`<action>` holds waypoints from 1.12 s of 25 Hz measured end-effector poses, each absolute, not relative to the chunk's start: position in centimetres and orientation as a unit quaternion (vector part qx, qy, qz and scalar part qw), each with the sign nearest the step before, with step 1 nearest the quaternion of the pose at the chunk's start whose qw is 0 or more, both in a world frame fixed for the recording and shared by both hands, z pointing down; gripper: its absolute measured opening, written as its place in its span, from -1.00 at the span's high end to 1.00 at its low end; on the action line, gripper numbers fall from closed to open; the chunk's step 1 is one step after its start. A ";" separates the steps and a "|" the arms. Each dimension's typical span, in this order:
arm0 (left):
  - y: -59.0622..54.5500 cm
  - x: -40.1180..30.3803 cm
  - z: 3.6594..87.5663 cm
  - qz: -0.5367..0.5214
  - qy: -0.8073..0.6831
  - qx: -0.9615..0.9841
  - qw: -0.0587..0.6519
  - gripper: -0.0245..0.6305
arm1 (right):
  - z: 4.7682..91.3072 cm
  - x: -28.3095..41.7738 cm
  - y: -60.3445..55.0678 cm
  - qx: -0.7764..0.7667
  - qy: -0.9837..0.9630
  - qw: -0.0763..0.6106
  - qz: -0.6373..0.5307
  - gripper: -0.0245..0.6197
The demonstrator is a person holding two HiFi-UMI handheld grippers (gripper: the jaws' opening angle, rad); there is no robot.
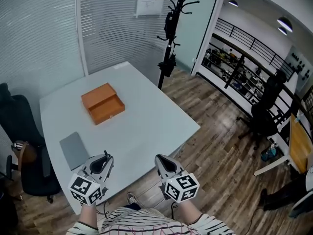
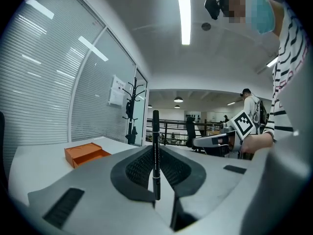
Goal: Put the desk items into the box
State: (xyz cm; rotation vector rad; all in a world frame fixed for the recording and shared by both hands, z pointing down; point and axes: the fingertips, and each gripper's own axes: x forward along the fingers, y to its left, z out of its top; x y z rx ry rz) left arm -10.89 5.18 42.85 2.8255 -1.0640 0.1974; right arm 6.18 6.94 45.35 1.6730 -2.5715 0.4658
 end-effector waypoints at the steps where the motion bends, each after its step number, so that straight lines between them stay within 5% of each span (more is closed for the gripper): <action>1: 4.1 -11.0 42.8 0.062 -0.351 0.932 0.058 0.77 | 45.3 6.0 5.7 0.538 -0.829 0.020 0.148 0.84; 28: -9.5 -17.5 45.7 0.067 -0.433 0.893 0.099 0.77 | 47.6 -0.3 -12.4 0.455 -0.873 0.061 0.166 0.84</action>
